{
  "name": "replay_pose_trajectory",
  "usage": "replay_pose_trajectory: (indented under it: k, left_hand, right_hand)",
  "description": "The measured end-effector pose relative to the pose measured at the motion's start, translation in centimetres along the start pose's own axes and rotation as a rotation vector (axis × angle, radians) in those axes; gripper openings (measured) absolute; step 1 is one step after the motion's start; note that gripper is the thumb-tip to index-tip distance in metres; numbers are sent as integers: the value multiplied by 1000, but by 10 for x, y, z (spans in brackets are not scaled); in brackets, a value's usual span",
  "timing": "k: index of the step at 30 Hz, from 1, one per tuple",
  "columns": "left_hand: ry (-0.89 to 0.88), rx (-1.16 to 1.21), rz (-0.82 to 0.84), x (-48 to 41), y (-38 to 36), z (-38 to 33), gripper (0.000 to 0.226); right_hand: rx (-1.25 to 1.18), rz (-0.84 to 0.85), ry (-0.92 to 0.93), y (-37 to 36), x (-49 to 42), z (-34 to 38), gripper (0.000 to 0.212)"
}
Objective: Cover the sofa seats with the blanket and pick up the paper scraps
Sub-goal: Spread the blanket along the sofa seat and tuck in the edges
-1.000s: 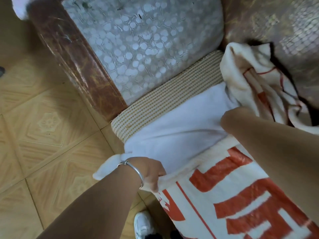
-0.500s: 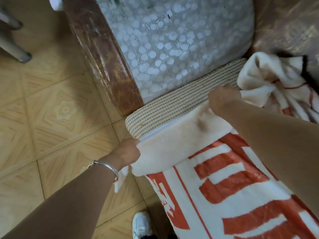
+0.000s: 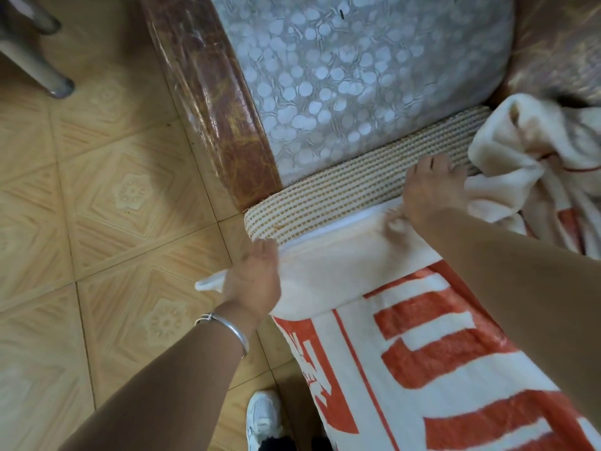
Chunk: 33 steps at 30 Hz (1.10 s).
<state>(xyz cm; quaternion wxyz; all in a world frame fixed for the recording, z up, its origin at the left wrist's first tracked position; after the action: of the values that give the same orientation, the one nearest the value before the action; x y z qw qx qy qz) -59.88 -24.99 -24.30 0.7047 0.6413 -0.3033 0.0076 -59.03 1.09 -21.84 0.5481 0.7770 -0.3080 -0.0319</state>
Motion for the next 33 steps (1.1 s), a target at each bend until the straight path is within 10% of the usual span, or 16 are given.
replay_pose_trajectory:
  k: [5,13,22,28,33]
  left_hand:
    - [-477,-18,182,40,-12,-65,27]
    - [-303,-246,46,29,-26,-77,55]
    - [-157,-150,69,19,-9,-65,52]
    - [-53,37,534,16,-16,-48,29]
    - [32,53,493,-5,-12,-15,32]
  right_hand:
    - [-14,239,275,-11,19,12,31]
    - [-103,449,446,-47,49,-2,81]
    - [-48,122,448,-29,53,6,30]
    - [3,347,485,-10,47,7,32]
    - [-71,253,359,8,23,9,31]
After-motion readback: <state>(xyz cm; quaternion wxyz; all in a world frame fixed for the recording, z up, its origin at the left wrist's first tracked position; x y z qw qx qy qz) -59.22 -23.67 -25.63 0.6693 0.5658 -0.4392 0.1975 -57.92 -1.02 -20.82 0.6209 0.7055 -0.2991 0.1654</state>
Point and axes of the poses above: each hand's wrist, its own x-axis away from the middle knuckle, its own y-axis out of the back of the hand, z = x × y, the point moved 9 cm from there along -x, towards the middle knuckle, and after that the axes turned 8 degrees about -x, right-handed, at the moved point
